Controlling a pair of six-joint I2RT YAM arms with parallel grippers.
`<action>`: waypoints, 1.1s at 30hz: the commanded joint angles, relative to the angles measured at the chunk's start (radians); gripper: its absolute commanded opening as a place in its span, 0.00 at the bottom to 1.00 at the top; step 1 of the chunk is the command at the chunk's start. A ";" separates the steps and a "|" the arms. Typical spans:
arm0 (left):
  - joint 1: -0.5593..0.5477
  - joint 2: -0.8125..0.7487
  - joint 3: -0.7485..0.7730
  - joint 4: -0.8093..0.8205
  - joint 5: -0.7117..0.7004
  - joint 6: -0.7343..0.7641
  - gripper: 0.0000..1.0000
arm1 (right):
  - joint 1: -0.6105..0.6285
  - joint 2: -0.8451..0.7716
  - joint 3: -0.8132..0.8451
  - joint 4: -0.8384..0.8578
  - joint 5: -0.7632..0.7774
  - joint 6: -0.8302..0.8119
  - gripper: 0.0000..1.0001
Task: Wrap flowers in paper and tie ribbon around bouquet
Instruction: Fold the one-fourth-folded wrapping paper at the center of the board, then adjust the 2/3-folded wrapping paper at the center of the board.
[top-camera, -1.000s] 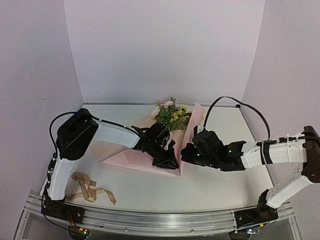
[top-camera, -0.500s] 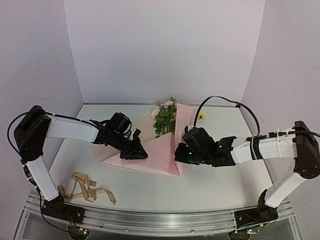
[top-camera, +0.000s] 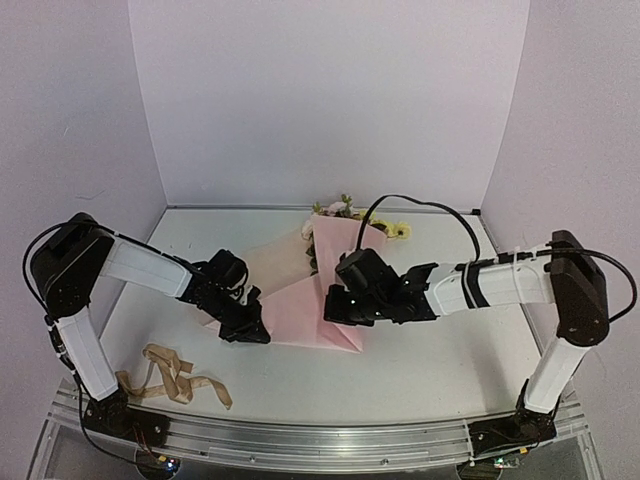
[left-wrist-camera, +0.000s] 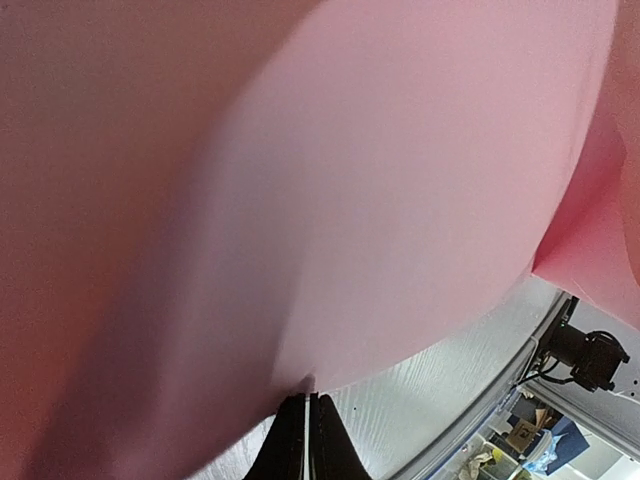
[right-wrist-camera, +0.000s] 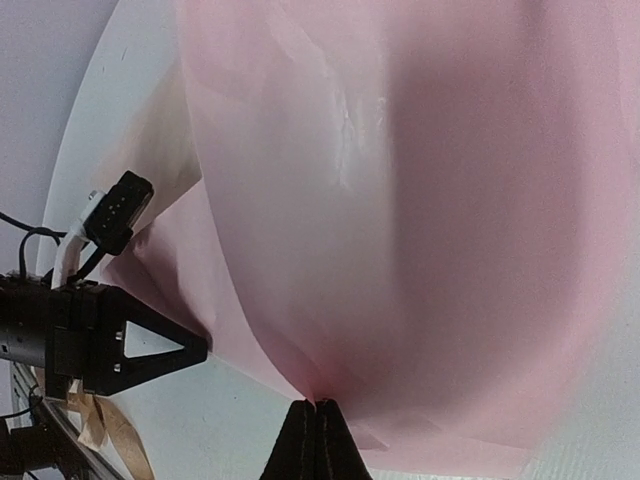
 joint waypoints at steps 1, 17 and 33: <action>-0.001 0.020 0.023 0.056 -0.015 0.004 0.04 | 0.015 0.065 0.084 -0.009 -0.056 -0.010 0.00; 0.016 -0.151 0.130 -0.019 -0.031 -0.015 0.18 | 0.016 0.218 0.154 -0.009 -0.097 0.002 0.00; 0.084 0.233 0.501 0.038 -0.047 0.015 0.42 | 0.014 0.236 0.178 -0.021 -0.102 -0.009 0.00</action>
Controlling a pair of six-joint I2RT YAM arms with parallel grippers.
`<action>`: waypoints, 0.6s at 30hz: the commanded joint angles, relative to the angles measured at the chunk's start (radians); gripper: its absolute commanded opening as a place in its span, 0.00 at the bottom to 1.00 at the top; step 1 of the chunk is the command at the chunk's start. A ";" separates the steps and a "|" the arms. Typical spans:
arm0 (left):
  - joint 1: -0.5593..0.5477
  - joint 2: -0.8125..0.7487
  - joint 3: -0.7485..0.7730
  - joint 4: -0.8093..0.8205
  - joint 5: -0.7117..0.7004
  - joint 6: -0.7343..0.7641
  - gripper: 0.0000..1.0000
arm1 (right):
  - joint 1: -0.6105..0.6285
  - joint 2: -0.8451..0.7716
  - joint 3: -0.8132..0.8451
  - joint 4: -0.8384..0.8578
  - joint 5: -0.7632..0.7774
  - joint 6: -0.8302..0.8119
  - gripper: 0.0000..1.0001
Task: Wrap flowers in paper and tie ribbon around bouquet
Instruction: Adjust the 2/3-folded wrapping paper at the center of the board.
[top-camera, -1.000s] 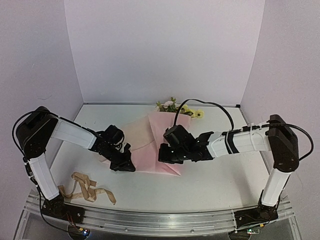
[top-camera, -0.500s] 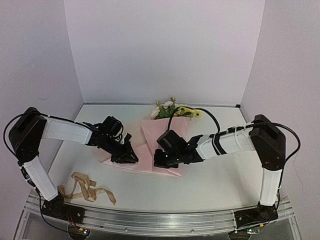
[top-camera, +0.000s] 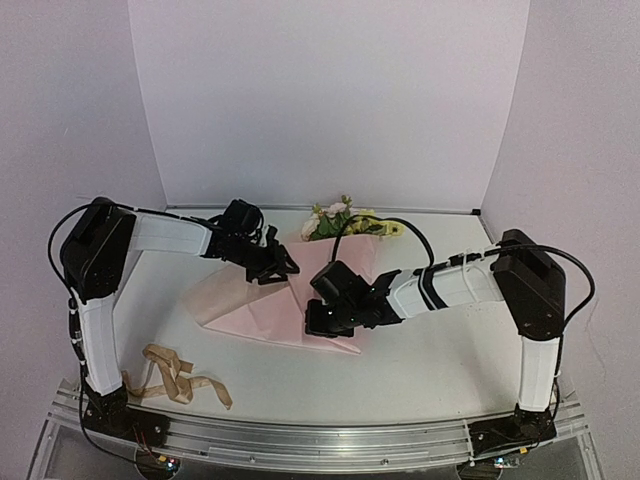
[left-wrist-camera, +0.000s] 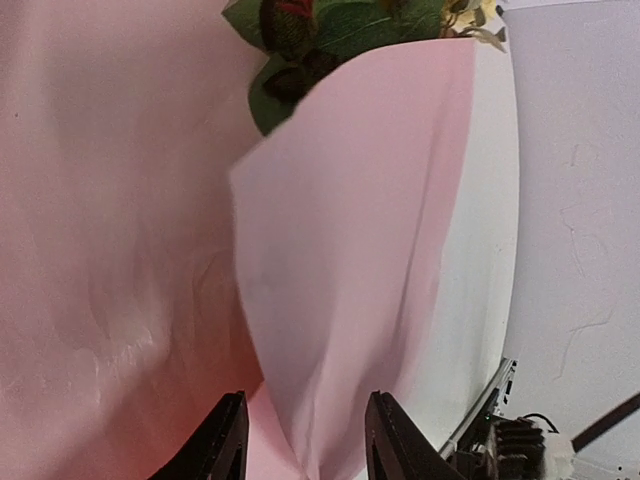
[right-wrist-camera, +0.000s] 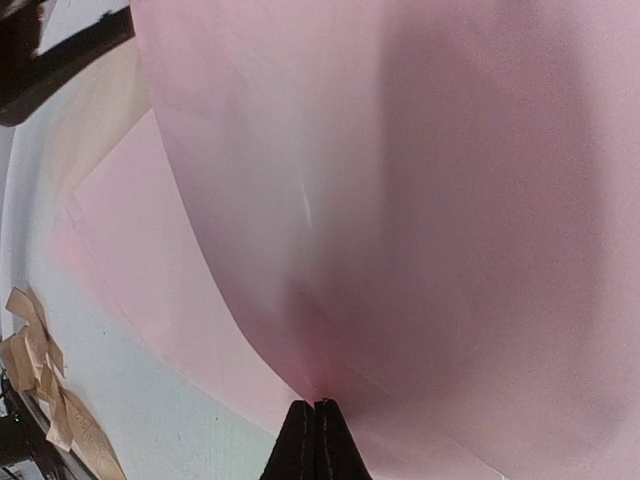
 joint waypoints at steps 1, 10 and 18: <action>0.003 0.060 0.071 -0.008 -0.021 0.015 0.42 | 0.004 0.004 0.035 -0.010 0.001 -0.011 0.00; 0.004 0.130 0.091 0.034 -0.008 0.010 0.06 | 0.005 -0.022 0.036 -0.021 -0.016 -0.018 0.10; 0.004 0.112 0.038 0.070 -0.021 0.018 0.00 | -0.011 -0.148 -0.035 -0.061 -0.002 0.020 0.34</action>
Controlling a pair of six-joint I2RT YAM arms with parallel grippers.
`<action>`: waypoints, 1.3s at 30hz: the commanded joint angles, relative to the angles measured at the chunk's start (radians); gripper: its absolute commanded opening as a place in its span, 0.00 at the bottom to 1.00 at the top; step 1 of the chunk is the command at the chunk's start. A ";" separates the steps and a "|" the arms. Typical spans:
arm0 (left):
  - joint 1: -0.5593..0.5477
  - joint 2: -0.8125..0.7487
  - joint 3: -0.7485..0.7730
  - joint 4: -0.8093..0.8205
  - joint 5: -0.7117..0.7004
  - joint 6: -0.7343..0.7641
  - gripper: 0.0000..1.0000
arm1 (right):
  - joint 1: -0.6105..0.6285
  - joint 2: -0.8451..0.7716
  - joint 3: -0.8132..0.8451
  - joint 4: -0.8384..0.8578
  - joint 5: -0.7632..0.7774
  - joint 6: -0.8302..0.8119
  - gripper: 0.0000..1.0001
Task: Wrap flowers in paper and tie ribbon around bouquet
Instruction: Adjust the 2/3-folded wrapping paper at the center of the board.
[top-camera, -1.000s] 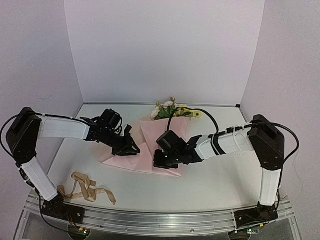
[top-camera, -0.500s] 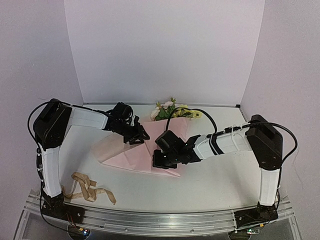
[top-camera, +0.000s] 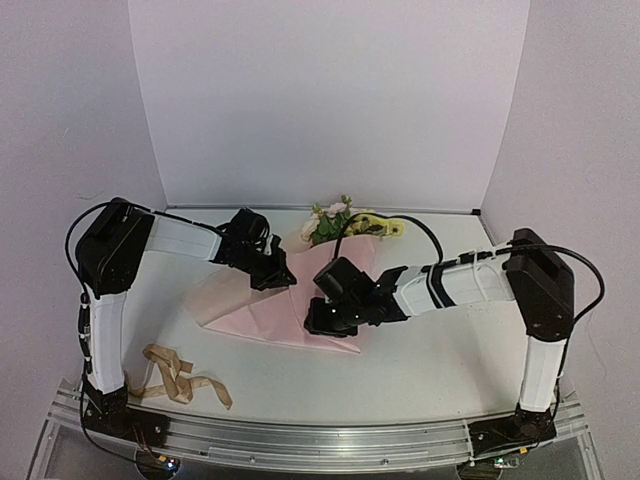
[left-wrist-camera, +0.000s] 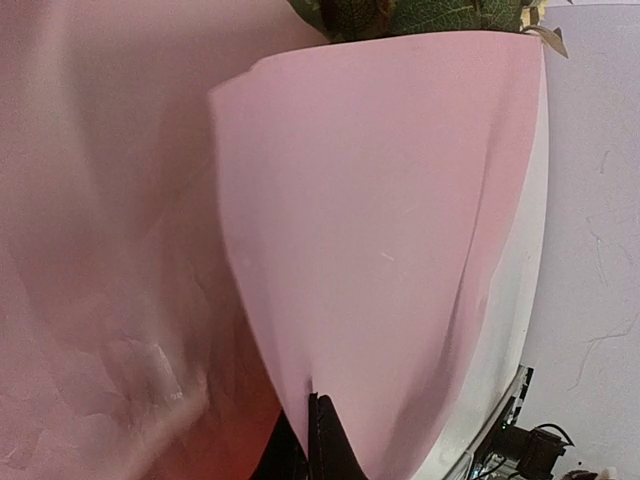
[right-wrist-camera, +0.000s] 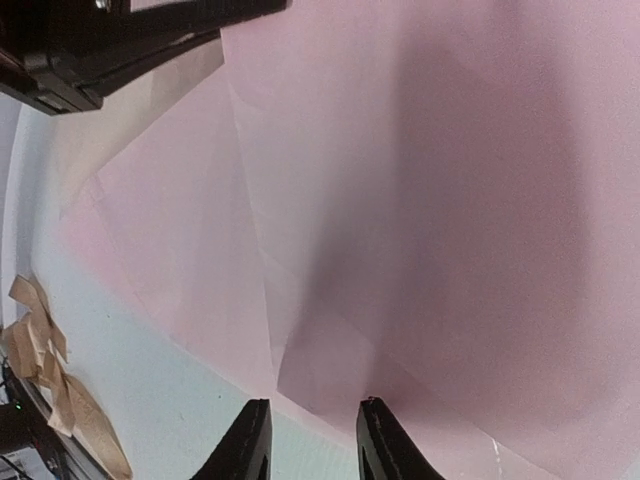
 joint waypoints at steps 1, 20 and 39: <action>0.004 -0.015 -0.011 0.056 -0.014 0.019 0.00 | -0.015 -0.132 -0.050 -0.023 0.011 0.040 0.35; 0.004 0.006 -0.009 0.060 -0.036 0.033 0.00 | -0.036 -0.087 -0.304 0.168 0.013 0.200 0.21; -0.035 -0.321 -0.041 -0.124 -0.219 0.094 0.51 | -0.036 -0.113 -0.337 0.168 0.017 0.240 0.21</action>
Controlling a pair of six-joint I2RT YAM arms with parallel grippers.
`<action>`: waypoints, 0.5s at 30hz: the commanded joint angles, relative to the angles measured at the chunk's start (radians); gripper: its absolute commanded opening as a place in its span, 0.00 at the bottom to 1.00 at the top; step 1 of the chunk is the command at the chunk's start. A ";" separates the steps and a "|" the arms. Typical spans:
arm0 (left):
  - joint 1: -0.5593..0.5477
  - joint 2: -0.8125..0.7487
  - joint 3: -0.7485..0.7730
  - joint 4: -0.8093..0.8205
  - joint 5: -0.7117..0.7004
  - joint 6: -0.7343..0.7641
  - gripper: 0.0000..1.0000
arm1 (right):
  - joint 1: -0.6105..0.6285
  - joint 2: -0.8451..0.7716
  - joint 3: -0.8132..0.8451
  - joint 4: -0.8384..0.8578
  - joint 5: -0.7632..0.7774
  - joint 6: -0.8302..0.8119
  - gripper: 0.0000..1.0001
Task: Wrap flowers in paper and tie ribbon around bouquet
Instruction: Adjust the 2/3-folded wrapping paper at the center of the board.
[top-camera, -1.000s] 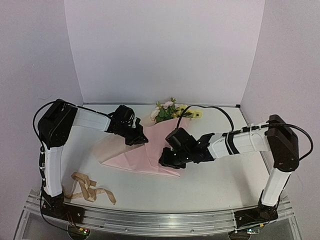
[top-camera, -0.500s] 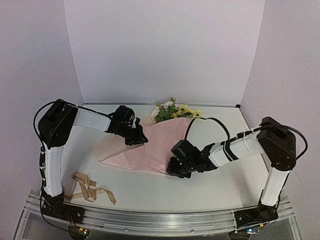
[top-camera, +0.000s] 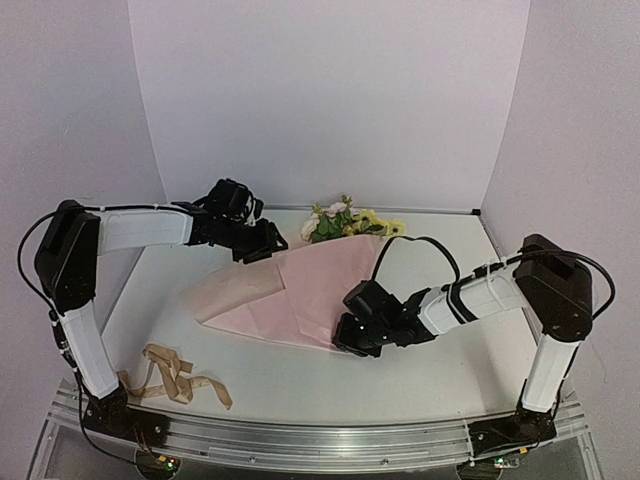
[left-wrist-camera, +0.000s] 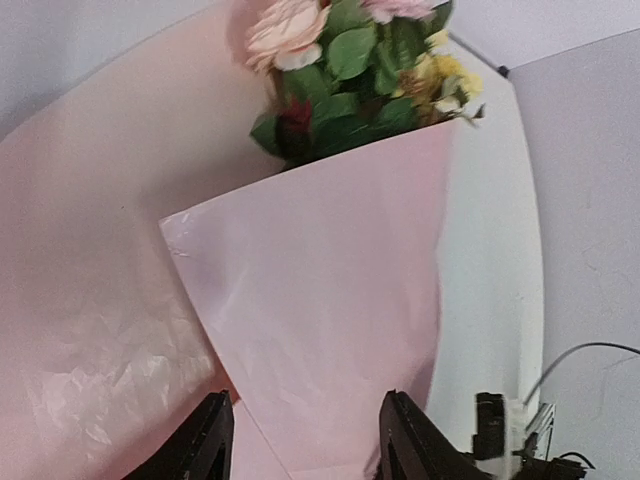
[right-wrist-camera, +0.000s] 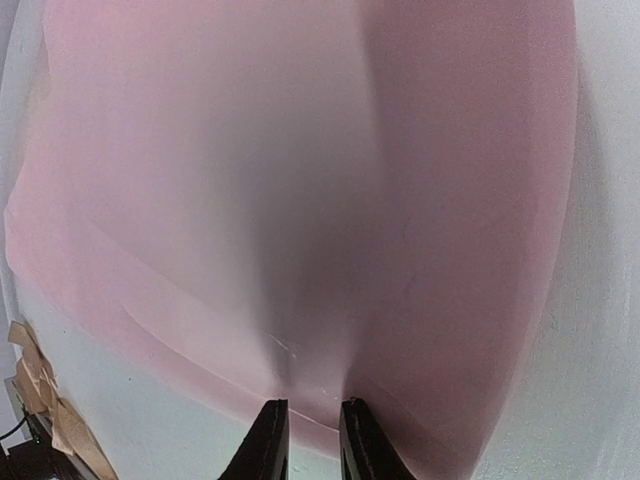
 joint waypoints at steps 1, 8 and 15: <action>-0.050 -0.087 -0.022 -0.011 0.025 0.002 0.47 | -0.004 -0.005 -0.025 -0.010 0.013 0.024 0.21; -0.107 0.005 -0.146 0.180 0.212 -0.126 0.23 | -0.005 -0.032 -0.032 -0.008 0.021 0.043 0.21; -0.115 0.127 -0.160 0.290 0.259 -0.139 0.19 | -0.012 -0.056 -0.058 -0.010 0.024 0.053 0.21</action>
